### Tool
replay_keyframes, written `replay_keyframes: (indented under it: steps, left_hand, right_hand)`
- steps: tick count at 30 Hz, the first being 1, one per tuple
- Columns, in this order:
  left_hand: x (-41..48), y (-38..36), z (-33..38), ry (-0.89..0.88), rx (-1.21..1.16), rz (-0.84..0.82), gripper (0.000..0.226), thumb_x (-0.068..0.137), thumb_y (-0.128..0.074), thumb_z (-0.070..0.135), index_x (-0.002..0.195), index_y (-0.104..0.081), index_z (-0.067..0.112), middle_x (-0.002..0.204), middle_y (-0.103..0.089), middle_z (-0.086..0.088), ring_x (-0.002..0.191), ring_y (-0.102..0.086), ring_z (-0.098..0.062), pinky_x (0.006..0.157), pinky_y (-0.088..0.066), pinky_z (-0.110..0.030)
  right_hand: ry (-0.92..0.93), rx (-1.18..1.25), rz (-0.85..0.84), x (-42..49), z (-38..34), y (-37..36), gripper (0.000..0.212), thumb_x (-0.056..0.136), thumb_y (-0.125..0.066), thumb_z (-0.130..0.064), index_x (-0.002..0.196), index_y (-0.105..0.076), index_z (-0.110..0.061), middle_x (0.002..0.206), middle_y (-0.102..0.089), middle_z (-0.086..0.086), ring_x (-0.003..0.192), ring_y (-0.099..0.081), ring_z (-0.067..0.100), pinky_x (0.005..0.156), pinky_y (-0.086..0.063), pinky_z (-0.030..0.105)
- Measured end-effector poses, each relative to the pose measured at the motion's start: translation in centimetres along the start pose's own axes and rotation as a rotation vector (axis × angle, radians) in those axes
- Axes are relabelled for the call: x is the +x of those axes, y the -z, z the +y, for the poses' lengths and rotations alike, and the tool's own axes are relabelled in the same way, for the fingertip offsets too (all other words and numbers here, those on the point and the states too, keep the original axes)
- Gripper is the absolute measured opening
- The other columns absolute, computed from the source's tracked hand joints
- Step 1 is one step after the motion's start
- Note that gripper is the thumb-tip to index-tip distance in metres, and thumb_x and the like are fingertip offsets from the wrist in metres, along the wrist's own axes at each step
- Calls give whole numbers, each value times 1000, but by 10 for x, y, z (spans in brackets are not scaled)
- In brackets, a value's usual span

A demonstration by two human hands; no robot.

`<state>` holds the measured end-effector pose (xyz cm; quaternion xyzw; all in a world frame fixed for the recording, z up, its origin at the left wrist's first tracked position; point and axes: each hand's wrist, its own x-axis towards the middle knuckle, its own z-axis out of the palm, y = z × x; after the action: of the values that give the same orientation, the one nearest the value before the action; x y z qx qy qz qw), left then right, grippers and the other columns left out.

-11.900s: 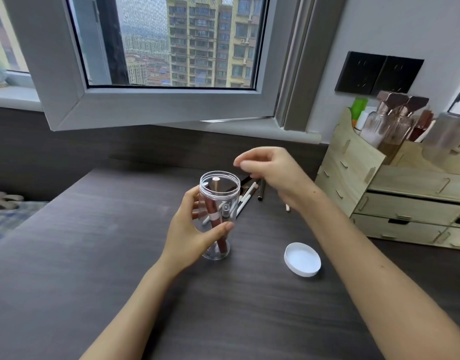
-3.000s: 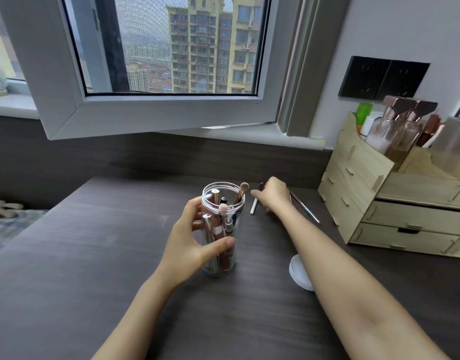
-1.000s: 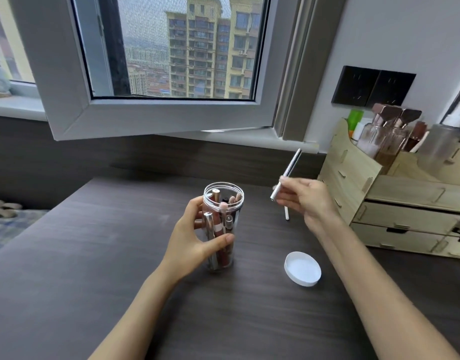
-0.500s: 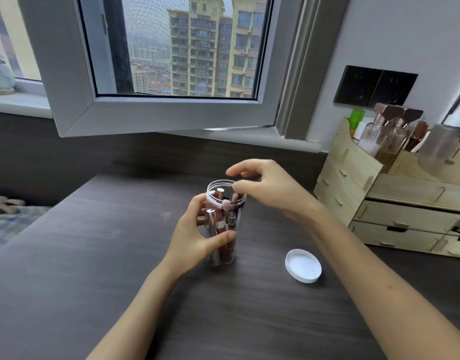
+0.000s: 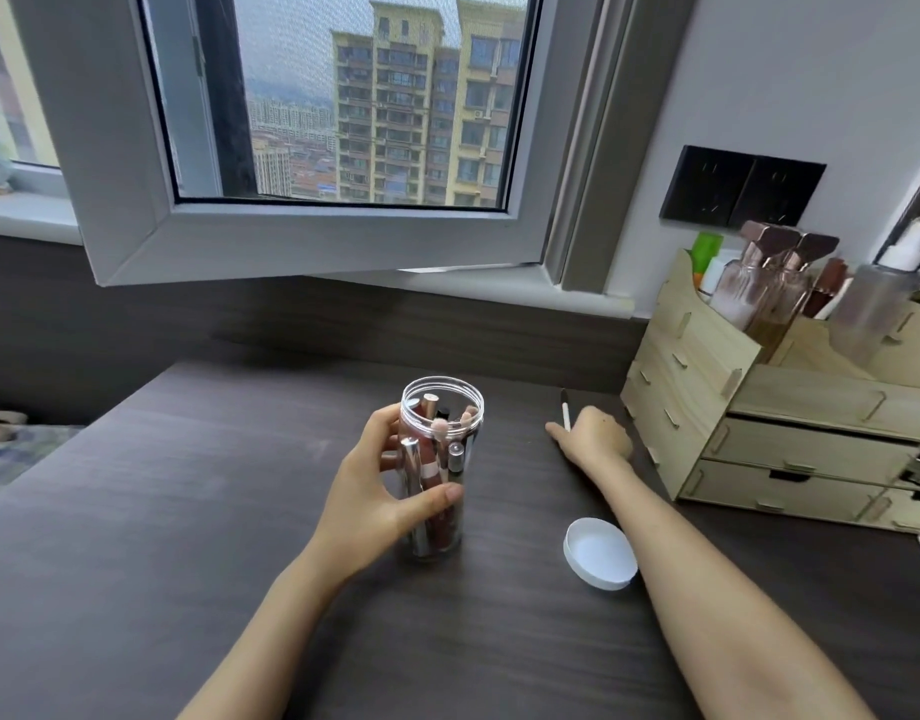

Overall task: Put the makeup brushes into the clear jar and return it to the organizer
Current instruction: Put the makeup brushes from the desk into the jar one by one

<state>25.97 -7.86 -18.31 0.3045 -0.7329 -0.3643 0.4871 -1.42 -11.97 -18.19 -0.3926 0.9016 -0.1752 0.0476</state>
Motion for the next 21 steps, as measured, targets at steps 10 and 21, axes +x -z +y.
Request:
replay_keyframes:
  steps: [10, 21]
  left_hand:
    - [-1, 1, 1, 3, 11, -5, 71, 57, -77, 46, 120, -47, 35, 114, -66, 13, 104, -63, -9, 92, -48, -25]
    - [-2, 0, 3, 8, 12, 21, 68, 58, -79, 45, 119, -48, 35, 110, -66, 16, 101, -64, -13, 94, -50, -36]
  right_hand:
    - [119, 711, -242, -30, -10, 34, 29, 92, -43, -7, 69, -59, 3, 63, -63, 16, 35, -54, 13, 35, -44, 21]
    - [814, 451, 43, -141, -66, 120, 19, 85, -62, -28, 74, -68, -14, 67, -66, 0, 62, -58, 13, 59, -44, 23]
